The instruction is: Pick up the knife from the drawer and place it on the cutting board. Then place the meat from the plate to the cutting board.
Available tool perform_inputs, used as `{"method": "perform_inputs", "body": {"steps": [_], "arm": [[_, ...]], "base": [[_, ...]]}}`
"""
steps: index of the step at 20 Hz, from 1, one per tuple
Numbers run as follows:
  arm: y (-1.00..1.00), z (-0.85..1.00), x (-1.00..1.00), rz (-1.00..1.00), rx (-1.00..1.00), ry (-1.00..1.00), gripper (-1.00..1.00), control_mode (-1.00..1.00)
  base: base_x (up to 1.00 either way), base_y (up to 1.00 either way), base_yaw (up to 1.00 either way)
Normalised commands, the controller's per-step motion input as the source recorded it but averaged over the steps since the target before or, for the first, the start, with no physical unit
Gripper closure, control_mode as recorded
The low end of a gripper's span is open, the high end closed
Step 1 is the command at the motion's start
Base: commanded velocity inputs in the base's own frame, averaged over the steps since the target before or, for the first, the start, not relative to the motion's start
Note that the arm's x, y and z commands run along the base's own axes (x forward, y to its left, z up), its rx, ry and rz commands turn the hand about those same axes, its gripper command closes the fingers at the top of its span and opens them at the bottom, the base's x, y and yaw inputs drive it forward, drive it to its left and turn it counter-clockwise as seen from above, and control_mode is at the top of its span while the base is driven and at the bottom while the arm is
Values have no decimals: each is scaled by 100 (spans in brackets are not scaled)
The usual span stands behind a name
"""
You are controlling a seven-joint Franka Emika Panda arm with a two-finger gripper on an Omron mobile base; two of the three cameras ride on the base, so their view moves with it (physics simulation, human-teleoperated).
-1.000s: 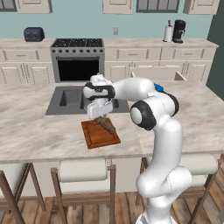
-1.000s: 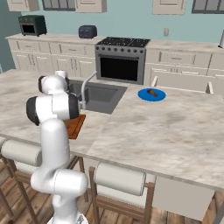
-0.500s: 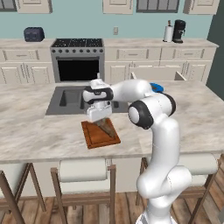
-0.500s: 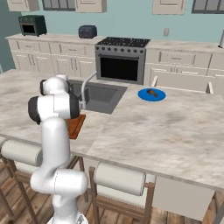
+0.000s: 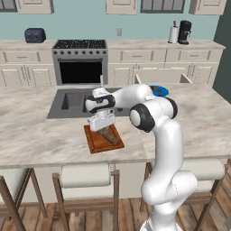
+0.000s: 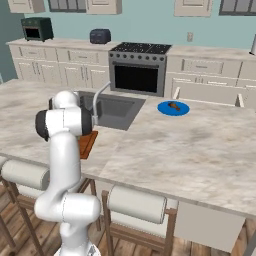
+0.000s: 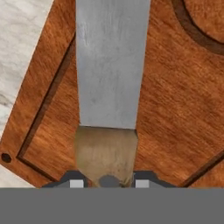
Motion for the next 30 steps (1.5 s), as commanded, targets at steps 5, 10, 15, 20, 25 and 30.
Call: {"method": "perform_inputs", "body": {"steps": [5,10,15,20,25,30], "arm": [[0,-37,14,1,-3,0,100,-100],[11,-48,5,2,-2,0,-100,-100],[0,0,-5,0,0,-2,-100,-100],[-6,34,-21,0,3,-1,-100,-100],[-8,60,-50,0,3,0,-100,-100],[-35,48,-82,0,1,-14,-100,-100]], "base": [[0,0,0],[0,0,0],[0,0,0],[0,0,0],[0,0,0],[0,0,0]]}}
